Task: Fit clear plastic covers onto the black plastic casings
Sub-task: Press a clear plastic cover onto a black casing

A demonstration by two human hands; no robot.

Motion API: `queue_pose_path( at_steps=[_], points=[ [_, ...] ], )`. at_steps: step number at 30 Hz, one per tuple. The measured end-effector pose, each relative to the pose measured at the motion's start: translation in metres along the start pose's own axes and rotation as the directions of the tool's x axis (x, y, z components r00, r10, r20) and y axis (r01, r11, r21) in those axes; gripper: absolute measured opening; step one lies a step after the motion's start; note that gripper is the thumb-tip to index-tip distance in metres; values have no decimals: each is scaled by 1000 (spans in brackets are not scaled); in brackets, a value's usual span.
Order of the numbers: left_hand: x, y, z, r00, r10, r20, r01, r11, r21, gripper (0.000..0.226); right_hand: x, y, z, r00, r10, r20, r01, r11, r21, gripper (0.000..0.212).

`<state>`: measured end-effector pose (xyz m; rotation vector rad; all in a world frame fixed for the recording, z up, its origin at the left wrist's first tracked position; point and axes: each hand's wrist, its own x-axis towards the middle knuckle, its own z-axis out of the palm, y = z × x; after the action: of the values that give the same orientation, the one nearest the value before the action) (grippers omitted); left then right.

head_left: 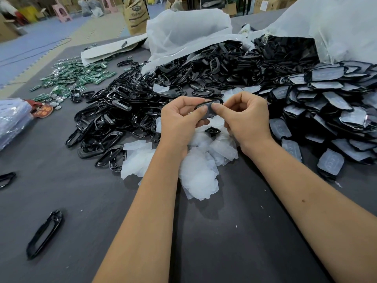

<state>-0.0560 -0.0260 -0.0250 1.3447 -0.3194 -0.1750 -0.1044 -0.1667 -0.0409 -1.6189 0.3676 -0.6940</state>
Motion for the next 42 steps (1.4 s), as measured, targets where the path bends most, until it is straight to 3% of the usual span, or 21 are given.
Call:
queue_pose_path(
  at_steps=[4,10,42],
  points=[
    [-1,3,-1,999,-3,36,4,1000,-27,15,4,-5,-8,980,99,174,-139,962,235,20],
    [-1,5,-2,996,-8,89,14,998,-64,15,4,-9,-13,963,112,245,-187,932,310,11],
    [0,1,2,998,-33,45,34,999,-28,16,-1,-8,-5,981,10,195,-49,979,196,7]
  ],
)
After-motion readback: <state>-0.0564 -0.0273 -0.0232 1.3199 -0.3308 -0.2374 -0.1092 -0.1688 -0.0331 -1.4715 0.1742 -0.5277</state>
